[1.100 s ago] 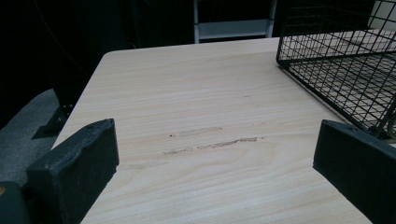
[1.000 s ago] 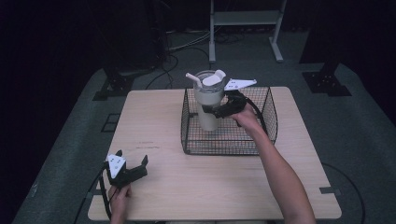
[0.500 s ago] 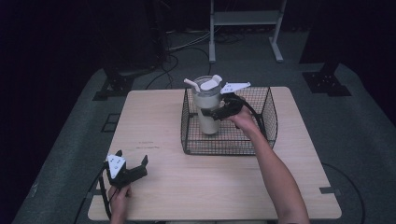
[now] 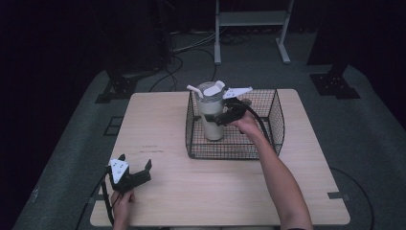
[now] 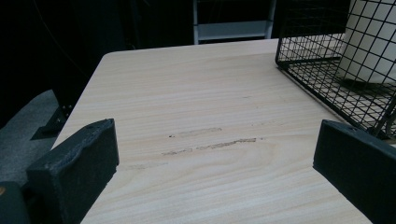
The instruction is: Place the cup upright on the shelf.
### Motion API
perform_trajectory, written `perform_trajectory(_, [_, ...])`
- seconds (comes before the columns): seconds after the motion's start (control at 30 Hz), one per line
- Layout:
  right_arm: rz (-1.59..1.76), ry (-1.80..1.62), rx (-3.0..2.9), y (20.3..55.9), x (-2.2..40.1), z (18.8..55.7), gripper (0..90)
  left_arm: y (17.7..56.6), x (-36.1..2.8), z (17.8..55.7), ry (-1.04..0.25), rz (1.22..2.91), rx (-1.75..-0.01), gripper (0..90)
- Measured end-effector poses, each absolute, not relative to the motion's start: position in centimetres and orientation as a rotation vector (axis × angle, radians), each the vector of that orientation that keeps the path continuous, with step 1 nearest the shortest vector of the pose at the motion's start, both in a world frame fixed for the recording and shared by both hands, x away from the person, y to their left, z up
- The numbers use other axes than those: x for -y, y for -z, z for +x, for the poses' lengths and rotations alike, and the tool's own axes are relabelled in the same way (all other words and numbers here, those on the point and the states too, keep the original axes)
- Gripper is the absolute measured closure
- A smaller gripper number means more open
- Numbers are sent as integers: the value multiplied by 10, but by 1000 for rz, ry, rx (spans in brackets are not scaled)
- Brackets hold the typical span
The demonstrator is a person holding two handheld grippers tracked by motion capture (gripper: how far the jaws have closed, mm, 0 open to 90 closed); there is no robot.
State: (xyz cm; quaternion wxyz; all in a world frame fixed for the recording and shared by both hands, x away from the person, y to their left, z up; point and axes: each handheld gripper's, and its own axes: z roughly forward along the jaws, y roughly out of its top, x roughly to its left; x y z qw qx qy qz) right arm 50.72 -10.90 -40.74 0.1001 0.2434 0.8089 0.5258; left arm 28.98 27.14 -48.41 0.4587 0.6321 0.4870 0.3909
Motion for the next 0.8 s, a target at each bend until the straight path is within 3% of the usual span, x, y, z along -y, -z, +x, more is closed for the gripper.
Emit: perform_trajectory(0.8, [621, -1506, -2449, 415, 121, 500, 72, 484, -271, 290, -971, 1566, -1197, 0])
